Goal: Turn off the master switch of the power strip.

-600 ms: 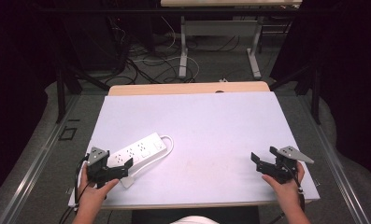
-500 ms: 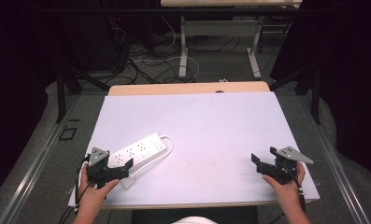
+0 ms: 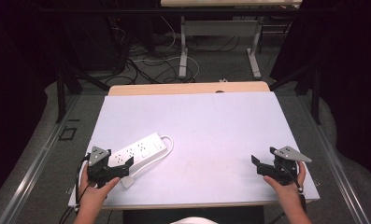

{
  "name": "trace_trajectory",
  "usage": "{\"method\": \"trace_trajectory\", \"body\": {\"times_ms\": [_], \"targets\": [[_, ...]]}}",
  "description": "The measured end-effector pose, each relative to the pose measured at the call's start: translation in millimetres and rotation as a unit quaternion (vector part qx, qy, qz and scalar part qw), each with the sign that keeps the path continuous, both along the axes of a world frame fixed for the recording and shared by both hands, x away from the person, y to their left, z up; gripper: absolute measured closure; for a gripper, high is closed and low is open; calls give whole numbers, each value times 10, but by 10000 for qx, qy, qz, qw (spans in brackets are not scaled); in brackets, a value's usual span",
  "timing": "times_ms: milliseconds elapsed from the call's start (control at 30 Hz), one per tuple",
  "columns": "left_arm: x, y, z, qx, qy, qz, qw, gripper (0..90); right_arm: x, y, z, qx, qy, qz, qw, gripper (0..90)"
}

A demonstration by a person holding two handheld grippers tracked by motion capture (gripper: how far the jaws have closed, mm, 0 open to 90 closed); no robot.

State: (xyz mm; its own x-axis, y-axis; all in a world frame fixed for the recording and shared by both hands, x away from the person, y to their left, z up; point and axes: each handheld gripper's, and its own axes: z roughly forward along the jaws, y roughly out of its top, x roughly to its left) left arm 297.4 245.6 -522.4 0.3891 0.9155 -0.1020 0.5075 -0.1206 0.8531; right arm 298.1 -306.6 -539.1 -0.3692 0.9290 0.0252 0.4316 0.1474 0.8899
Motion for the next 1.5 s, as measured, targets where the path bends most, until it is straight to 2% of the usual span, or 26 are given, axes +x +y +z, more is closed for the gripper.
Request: {"method": "trace_trajectory", "body": {"times_ms": [133,267,333,433,567,667,833,933,967,1000,1033,1100,1200,1333,1500], "targets": [[-5,-5,5,85,10,-41,10000,98,9,3,22,74,-112,-54,9999,181],[-57,10,42,102,-13,-73,9999,151,23,11,47,-89,-225,-23,9997,198],[-58,17,51,66,-27,-101,9999,163,8,23,41,-52,-191,-12,9998,210],[-46,17,76,38,40,-155,9999,208,-11,21,39,-121,-223,-55,9997,217],[-30,3,114,90,-85,-251,9996,227,-26,5,43,-51,-290,-90,9995,216],[-17,8,142,105,-149,-301,9994,233,-41,2,54,-135,-306,-79,9994,216],[4,37,154,-20,-145,-286,9995,239,-50,14,59,-135,-330,-129,9993,216],[13,49,179,4,-155,-185,9997,248,-73,40,70,-184,-302,-133,9993,216],[15,55,196,20,-149,-157,9998,251,-71,46,68,-238,-400,-109,9989,216],[20,63,212,71,-162,-132,9998,264,-82,52,76,-311,-384,-117,9987,216],[24,68,225,85,-152,-101,9998,264,-87,64,77,-277,-382,-108,9988,216],[35,84,243,23,-105,-93,9999,271,-84,68,73,-316,-425,-73,9986,216],[46,91,266,-86,-104,-49,9999,278,-83,52,68,-384,-352,-102,9986,216],[76,94,332,10,-112,-55,9999,306,-81,41,57,-346,-274,-141,9989,211],[112,95,426,-17,-99,-104,9999,365,-73,39,53,-303,-214,-152,9992,204]]}}
